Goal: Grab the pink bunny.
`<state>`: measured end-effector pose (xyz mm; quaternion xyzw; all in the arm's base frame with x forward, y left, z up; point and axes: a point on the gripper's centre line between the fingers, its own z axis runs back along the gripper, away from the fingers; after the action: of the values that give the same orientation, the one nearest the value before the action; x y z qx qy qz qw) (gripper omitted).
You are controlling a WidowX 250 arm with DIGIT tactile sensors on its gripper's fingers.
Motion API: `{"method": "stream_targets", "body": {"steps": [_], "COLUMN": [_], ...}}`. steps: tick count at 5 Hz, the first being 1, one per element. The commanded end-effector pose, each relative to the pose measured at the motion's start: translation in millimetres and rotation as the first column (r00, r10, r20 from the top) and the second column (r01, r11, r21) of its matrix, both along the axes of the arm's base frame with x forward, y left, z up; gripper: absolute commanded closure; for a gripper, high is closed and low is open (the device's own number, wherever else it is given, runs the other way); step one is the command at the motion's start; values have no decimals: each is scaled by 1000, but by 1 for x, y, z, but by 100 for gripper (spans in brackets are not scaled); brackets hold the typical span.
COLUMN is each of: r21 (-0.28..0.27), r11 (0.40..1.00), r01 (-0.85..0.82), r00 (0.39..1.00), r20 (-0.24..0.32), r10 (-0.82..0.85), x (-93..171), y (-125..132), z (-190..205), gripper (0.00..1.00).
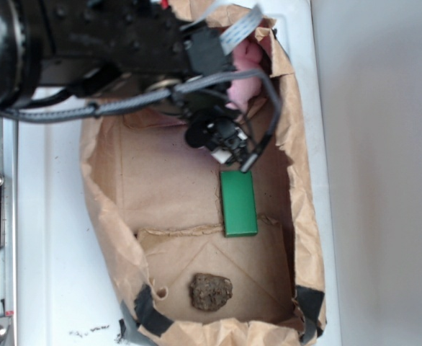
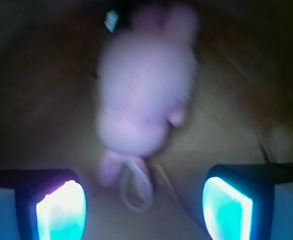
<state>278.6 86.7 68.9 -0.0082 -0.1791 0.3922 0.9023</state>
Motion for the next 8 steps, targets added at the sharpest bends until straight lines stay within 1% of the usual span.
{"method": "stream_targets", "body": {"steps": [1, 2, 3, 4, 5, 6, 7, 8], "r21": [61, 48, -4, -7, 25, 28, 39, 37], "r11": [998, 999, 999, 997, 995, 995, 995, 996], "r01": [7, -20, -46, -72, -93, -92, -95, -76], "r00": [988, 986, 986, 984, 982, 982, 979, 983], "r20": [156, 165, 163, 164, 168, 170, 185, 169], "r10": [-16, 12, 46, 72, 88, 86, 86, 69], "x": [9, 14, 18, 21, 22, 22, 49, 78], "y": [12, 18, 26, 28, 23, 21, 29, 30], "z": [16, 21, 28, 25, 22, 22, 20, 12], "gripper": [0, 0, 0, 0, 0, 0, 0, 0]}}
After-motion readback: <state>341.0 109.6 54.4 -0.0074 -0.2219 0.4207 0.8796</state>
